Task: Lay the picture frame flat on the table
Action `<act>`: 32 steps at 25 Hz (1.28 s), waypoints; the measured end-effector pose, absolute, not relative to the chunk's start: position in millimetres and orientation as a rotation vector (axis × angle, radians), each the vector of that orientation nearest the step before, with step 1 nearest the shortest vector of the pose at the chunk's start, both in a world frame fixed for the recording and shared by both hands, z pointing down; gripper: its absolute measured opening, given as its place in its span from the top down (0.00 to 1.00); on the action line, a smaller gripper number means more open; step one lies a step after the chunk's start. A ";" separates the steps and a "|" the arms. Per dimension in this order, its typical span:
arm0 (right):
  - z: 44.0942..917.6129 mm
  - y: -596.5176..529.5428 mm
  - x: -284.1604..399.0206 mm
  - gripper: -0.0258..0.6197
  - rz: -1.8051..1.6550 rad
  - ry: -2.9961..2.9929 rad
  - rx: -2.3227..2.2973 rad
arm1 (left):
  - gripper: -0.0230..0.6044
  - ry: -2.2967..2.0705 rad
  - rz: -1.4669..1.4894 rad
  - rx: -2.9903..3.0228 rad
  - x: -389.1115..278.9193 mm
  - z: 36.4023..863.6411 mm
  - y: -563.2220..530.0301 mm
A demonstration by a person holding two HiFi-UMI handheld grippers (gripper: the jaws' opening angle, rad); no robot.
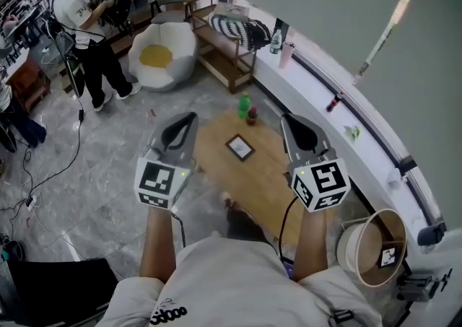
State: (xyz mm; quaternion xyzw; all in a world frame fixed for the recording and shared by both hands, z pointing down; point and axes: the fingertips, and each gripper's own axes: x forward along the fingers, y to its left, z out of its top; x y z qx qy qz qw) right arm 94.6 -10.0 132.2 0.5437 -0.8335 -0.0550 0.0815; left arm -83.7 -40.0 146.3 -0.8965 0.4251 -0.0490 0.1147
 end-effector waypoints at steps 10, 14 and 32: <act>122.4 2.3 73.7 0.96 -0.204 -2.527 1.572 | 0.95 1.213 -0.126 -2.622 -88.4 135.9 -23.8; 128.3 0.0 66.3 0.96 -0.184 -2.518 1.523 | 0.95 1.213 -0.127 -2.623 -90.6 137.7 -26.4; 138.0 -4.8 57.3 0.96 -0.141 -2.520 1.477 | 0.95 1.257 -0.126 -2.634 -100.6 145.6 -27.2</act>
